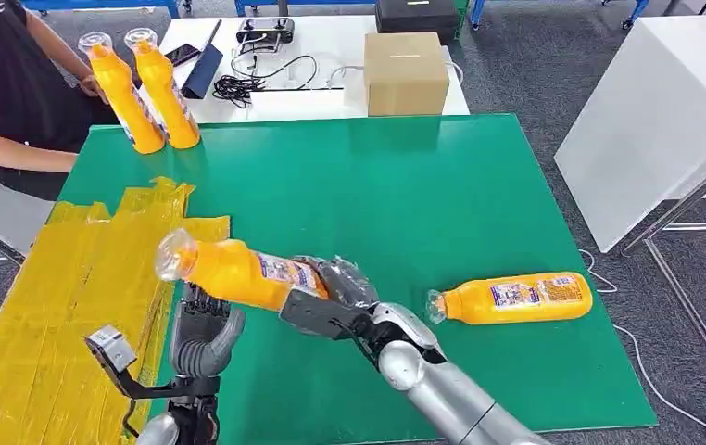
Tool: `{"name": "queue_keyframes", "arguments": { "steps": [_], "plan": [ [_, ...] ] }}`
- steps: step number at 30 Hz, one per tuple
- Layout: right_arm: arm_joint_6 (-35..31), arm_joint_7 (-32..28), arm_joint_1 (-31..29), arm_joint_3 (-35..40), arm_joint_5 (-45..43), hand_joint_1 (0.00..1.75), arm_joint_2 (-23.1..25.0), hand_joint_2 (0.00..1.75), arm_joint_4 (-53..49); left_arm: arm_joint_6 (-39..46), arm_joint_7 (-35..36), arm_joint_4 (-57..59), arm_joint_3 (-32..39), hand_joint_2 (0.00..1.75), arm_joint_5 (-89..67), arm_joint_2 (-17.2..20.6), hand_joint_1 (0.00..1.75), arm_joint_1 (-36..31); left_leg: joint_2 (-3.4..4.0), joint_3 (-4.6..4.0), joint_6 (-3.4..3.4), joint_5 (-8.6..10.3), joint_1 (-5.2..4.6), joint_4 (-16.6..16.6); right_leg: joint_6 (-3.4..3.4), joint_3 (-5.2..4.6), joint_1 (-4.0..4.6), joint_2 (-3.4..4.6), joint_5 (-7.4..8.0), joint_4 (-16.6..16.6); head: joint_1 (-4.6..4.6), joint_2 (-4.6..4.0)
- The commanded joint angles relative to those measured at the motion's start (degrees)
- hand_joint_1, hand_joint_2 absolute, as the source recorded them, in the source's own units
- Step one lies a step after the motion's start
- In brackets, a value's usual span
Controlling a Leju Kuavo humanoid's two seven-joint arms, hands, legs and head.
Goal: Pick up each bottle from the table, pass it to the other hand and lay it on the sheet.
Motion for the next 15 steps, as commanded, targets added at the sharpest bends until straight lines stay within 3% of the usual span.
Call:
{"name": "queue_keyframes", "arguments": {
  "steps": [1,11,12,13,15],
  "plan": [
    [0.35,0.25,-0.88,5.59,0.36,1.75,-0.52,1.75,1.2,0.5,0.42,2.43,0.91,1.75,0.04,0.98,0.0,-1.09,0.07,0.1,-0.07,-0.02,0.05,-0.04,-0.01,0.11,0.05,0.05,0.01,-0.08,0.0,0.0],
    [1.29,0.05,0.29,10.96,1.65,1.75,-0.61,1.75,-1.46,1.35,0.22,2.39,1.2,1.75,-0.18,1.02,0.0,-1.18,0.05,0.11,-0.08,-0.02,0.06,-0.04,-0.01,0.12,0.05,0.02,0.0,-0.08,0.02,0.0],
    [1.31,0.02,0.13,10.99,1.65,1.75,-0.77,1.75,-1.32,1.38,0.15,2.4,1.22,1.75,-0.24,1.0,0.12,-1.19,0.03,0.05,-0.05,0.0,0.03,-0.02,-0.01,0.05,0.03,0.0,0.0,-0.04,0.0,0.0],
    [1.27,0.09,0.03,10.96,1.59,1.75,-0.84,1.75,-1.22,1.29,-0.25,2.3,1.13,1.75,-0.54,1.08,1.75,-1.22,0.03,0.11,-0.07,-0.02,0.05,-0.03,-0.01,0.13,0.05,0.0,0.0,-0.07,0.02,0.0],
    [1.17,0.18,-0.06,10.6,1.37,1.75,-1.0,1.75,-0.8,0.91,-0.69,2.24,0.95,1.75,-0.78,1.06,1.75,-1.28,0.07,0.11,-0.08,0.0,0.08,-0.03,-0.01,0.13,0.07,0.04,0.03,-0.1,0.02,0.0]
  ]
}}
